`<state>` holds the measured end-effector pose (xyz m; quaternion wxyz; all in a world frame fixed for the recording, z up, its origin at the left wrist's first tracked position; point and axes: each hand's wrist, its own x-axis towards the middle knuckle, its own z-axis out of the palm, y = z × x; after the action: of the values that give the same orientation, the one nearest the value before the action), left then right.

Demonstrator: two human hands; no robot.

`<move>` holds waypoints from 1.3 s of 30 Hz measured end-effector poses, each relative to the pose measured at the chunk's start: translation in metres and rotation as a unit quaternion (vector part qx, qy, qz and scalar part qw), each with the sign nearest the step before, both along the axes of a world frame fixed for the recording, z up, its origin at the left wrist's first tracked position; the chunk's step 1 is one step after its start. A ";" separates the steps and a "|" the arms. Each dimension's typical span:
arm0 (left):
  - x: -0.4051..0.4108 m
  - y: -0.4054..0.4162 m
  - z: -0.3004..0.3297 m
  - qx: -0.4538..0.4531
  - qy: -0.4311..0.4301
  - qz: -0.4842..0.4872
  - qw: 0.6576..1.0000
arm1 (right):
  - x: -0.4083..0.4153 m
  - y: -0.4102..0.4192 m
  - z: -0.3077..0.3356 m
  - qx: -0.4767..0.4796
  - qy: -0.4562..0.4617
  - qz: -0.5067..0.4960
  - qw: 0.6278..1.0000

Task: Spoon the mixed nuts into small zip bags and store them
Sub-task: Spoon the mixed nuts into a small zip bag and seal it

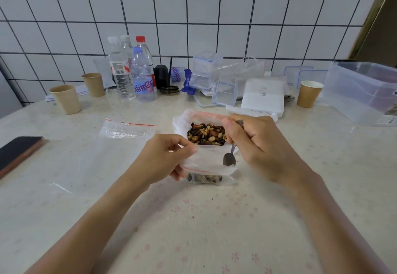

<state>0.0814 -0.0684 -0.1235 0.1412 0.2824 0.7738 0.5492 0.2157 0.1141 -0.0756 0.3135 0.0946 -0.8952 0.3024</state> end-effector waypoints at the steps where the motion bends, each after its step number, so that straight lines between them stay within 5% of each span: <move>1: 0.000 0.000 -0.001 -0.011 0.014 0.001 1.000 | 0.000 0.001 -0.001 0.008 0.002 0.001 1.000; 4: -0.001 -0.001 -0.001 -0.044 0.050 0.004 0.998 | -0.002 0.002 -0.003 -0.003 0.007 -0.009 1.000; 8: -0.001 -0.001 -0.001 -0.086 0.087 0.001 0.992 | -0.008 0.009 -0.009 -0.142 0.020 -0.013 0.990; 18: -0.023 -0.002 -0.007 -0.106 0.121 0.121 0.979 | -0.027 0.034 -0.024 -0.414 -0.021 -0.126 0.901; 24: -0.045 0.007 -0.010 -0.108 0.113 0.180 0.971 | -0.034 0.037 -0.031 -0.411 -0.050 -0.153 0.897; 35: -0.069 0.052 -0.005 -0.188 0.141 0.166 0.958 | -0.037 0.025 -0.040 -0.301 -0.082 -0.139 0.940; 39: -0.065 0.059 -0.009 -0.152 0.164 0.146 0.964 | -0.040 0.019 -0.043 -0.301 -0.096 -0.123 0.941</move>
<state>0.0162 -0.0094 -0.1328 -0.0280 0.2282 0.8934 0.3860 0.1754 0.1335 -0.1190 0.2748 -0.1442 -0.7925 0.5250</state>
